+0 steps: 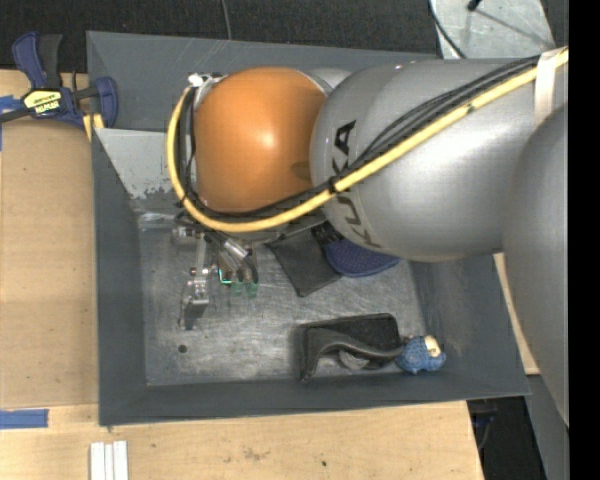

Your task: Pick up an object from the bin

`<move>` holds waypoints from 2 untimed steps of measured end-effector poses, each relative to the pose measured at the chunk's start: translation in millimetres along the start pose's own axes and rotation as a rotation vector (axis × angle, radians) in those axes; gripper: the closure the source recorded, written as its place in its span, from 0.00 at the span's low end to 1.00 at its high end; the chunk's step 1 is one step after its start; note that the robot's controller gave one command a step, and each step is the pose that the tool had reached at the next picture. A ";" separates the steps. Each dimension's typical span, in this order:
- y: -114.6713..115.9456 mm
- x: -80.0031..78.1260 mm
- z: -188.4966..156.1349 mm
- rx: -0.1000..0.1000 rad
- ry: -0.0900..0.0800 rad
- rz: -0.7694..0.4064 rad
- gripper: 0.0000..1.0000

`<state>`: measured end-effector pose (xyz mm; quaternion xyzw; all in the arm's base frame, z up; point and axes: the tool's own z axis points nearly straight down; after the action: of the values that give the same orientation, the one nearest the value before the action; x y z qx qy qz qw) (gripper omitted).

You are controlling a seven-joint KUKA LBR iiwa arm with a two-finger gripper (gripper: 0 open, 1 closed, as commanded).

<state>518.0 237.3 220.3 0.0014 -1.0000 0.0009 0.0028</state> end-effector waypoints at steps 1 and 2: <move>-59.2 -66.6 150.6 -0.004 -0.009 -0.132 0.00; -136.1 -57.8 51.2 0.001 -0.015 -0.351 0.00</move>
Offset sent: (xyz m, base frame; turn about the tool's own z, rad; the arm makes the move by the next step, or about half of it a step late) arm 0.0633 -0.0578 -0.1503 -0.1350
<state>576.0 101.3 169.0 0.1762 -0.9843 0.0011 -0.0048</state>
